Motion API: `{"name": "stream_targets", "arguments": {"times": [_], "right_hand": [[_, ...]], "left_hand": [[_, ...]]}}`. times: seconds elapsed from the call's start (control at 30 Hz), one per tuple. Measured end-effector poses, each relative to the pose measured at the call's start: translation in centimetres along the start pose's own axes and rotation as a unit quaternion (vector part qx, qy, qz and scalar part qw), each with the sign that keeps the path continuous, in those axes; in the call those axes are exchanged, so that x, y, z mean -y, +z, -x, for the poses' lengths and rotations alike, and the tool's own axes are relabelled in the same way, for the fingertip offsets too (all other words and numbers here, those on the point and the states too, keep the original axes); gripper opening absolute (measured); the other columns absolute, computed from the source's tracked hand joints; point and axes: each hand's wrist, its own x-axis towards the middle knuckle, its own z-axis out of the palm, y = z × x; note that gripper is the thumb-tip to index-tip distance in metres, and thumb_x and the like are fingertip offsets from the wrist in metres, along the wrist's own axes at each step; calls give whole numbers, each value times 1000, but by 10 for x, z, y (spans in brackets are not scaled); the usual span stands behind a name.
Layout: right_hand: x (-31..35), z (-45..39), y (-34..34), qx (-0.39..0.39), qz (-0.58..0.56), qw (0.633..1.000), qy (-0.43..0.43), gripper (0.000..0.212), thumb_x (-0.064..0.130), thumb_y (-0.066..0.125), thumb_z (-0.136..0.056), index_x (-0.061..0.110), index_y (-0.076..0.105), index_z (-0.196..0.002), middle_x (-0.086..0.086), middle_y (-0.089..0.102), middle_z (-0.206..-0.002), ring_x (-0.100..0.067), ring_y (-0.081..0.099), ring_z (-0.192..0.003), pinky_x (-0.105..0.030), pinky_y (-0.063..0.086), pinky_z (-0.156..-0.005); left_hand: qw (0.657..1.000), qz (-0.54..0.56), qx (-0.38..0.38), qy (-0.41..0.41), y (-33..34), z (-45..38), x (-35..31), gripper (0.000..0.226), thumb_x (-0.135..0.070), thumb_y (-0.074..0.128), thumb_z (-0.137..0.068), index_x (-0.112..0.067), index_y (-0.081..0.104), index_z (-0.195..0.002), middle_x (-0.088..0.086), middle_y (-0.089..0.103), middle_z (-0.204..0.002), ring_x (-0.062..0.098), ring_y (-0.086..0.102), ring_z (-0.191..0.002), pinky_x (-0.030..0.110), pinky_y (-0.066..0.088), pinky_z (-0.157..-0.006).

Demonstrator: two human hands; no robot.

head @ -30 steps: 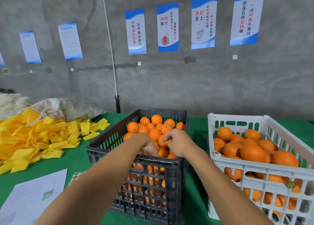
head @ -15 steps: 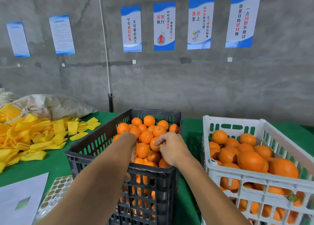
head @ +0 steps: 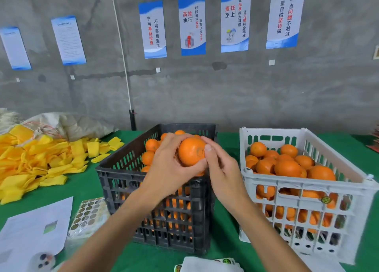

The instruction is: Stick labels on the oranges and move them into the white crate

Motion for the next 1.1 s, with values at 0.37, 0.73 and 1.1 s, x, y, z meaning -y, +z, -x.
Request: {"name": "stream_targets", "arguments": {"times": [0.37,0.73,1.1], "right_hand": [[-58,152,-50,31,55,985,161,33,40,44,-106,35,69,-126,17,72,-118,-2,68,-108,-24,58,-89],[-101,219,-79,210,81,942,248,53,64,69,-88,46,58,-136,28,60,-136,6,56,-126,-18,46,-102],[-123,222,-72,272,220,919,183,53,58,66,-88,31,67,-133,33,48,-142,4,37,-138,-26,32,-117]], "left_hand": [[966,147,150,-151,83,152,-2,61,-73,80,-74,-44,59,-123,-19,60,-119,8,64,-111,36,60,-88],[911,202,114,-342,109,233,23,69,-89,63,-74,-41,52,-122,-14,70,-106,1,69,-92,21,54,-77],[889,229,31,-395,110,234,26,67,-90,57,-75,-39,50,-118,-27,65,-101,-2,67,-83,17,55,-70]]}}
